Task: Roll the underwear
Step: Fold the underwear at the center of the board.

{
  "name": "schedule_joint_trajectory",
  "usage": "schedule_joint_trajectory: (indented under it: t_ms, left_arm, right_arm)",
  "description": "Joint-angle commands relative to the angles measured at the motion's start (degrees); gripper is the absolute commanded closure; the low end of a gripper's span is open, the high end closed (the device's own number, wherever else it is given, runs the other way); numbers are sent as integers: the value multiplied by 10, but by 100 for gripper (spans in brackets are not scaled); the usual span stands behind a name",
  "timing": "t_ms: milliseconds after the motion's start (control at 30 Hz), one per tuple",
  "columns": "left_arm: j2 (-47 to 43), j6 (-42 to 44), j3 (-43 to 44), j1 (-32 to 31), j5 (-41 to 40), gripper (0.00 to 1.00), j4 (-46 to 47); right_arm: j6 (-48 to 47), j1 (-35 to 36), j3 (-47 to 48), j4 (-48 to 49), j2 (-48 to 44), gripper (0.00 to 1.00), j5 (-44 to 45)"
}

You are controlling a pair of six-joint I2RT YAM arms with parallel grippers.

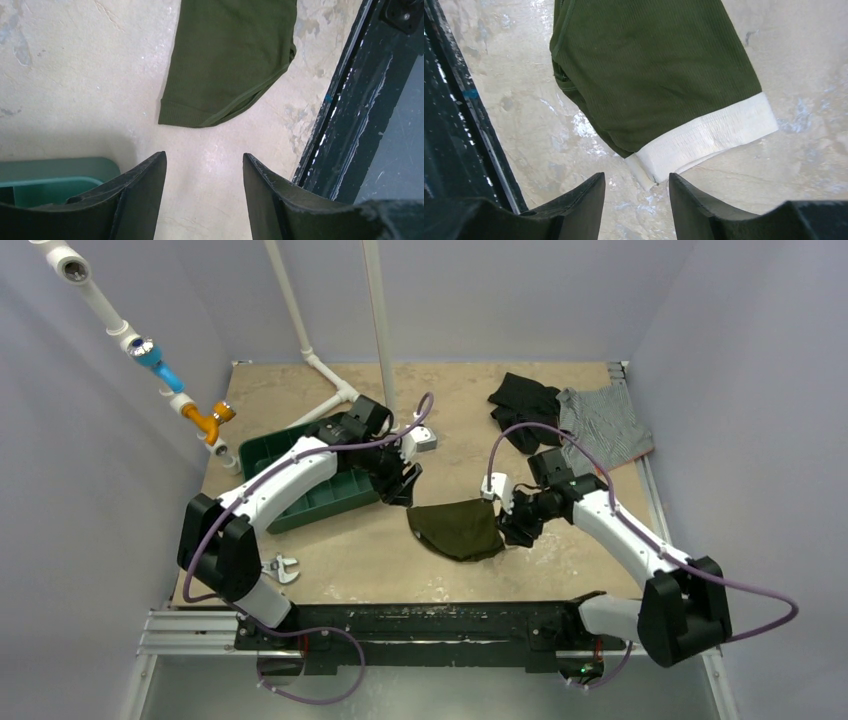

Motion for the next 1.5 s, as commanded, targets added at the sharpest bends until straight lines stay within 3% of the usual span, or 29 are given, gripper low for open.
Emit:
schedule_joint_trajectory:
  t_ms: [0,267,433,800,1200,1333,1467]
  left_arm:
    - [-16,35,-10,10,9,43,-14]
    - [1,29,-6,13,5,44,-13]
    - [5,29,-5,14,-1,44,-14]
    - [13,28,-3,14,2,44,-14]
    - [12,28,-8,14,2,44,-12]
    - [9,28,-9,13,3,44,-12]
    - [5,30,-13,14,0,44,-10]
  right_arm:
    - [-22,33,-34,78,-55,50,75]
    - [-49,89,-98,150,-106,46,155]
    - [-60,115,-120,160,-102,40,179]
    - [-70,148,-147,203,-63,41,222]
    - [-78,157,-168,242,-34,48,236]
    - [-75,161,-166,233,-23,62,234]
    - [-74,163,-169,227,-22,68,236]
